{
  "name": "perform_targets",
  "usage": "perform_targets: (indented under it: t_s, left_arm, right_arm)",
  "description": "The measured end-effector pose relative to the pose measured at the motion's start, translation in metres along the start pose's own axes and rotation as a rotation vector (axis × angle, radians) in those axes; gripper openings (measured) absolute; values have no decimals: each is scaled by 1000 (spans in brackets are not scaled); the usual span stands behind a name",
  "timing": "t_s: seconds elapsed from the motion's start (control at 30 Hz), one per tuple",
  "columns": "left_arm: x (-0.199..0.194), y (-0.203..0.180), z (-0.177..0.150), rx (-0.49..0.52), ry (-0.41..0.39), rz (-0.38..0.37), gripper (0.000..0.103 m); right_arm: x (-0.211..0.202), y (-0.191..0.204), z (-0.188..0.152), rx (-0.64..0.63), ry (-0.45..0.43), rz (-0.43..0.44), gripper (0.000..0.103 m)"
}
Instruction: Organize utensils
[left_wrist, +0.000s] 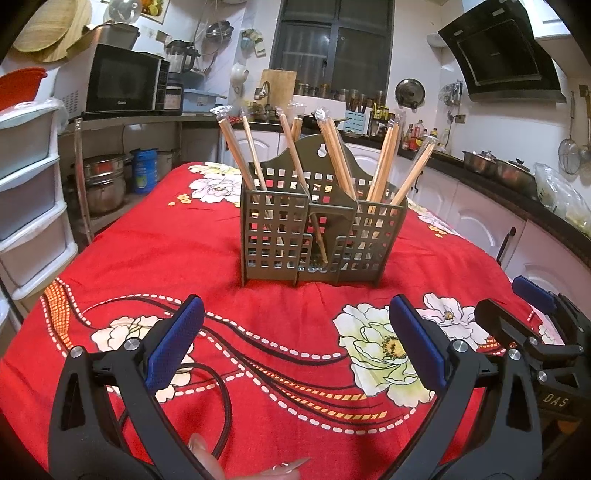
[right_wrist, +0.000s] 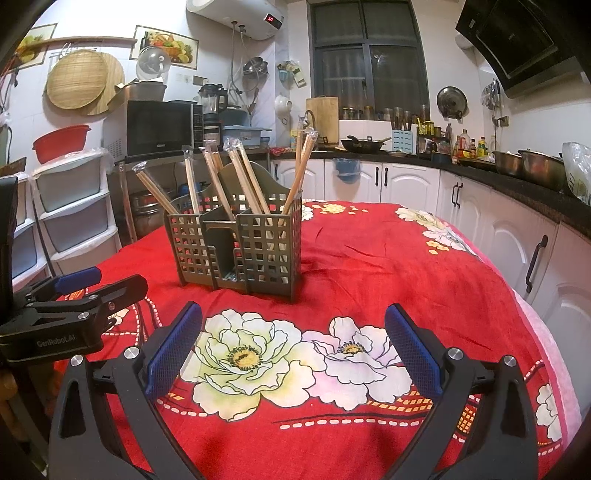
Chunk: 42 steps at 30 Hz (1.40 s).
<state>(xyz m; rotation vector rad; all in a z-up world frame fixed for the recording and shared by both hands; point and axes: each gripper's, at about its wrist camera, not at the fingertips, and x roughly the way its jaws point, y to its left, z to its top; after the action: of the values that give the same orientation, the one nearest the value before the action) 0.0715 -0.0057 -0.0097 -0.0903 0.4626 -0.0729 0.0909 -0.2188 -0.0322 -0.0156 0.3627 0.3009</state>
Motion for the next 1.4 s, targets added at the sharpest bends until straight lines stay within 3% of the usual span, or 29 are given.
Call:
perform_targets:
  t_s: [1.4]
  left_arm:
    - [3,-3,-4,13,43,23,92]
  right_arm:
    - [5,1,-4,7,17,-3,96]
